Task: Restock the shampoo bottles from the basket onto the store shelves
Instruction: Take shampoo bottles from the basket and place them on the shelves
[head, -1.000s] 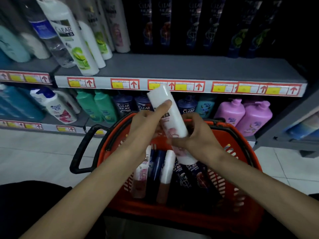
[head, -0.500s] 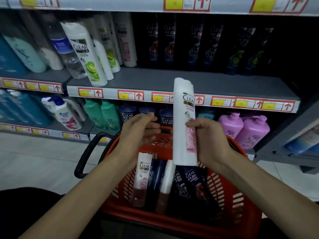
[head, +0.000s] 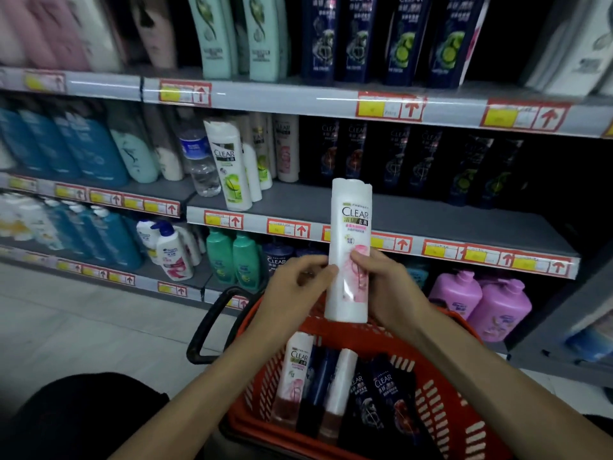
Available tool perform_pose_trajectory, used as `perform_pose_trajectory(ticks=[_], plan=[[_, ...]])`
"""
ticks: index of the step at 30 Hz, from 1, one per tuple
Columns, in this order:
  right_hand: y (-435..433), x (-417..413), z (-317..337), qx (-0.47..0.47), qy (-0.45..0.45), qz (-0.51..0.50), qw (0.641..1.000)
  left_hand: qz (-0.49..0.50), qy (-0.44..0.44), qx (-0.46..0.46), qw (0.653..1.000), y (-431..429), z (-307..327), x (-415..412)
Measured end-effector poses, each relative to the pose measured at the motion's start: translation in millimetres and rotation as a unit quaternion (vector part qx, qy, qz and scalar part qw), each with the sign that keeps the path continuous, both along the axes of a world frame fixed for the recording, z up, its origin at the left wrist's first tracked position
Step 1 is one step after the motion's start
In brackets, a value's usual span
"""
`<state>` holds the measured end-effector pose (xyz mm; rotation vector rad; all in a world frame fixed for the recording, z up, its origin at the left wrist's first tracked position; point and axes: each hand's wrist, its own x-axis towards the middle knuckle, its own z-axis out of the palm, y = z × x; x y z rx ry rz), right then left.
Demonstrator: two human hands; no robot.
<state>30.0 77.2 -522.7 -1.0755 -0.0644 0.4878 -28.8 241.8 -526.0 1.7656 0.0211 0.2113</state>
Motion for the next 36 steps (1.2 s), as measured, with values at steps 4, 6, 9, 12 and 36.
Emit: perform_pose_trajectory(ticks=[4,6,9,12,36], plan=[[23,13,5,-0.062,-0.072,-0.028,0.995,0.018,-0.01,0.018,1.0,15,0,19],[36,24,9,-0.085,-0.112,-0.031,0.99,0.041,-0.018,0.021,0.999,24,0,35],[56,46,17,-0.139,-0.183,-0.051,0.972,0.092,-0.039,0.027,0.995,37,4,62],[77,78,21,-0.171,-0.222,-0.076,0.957,0.137,-0.045,0.027,0.989,49,7,93],[196,289,-13,-0.319,-0.333,-0.204,0.863,0.238,-0.04,0.038,0.97,104,-26,297]])
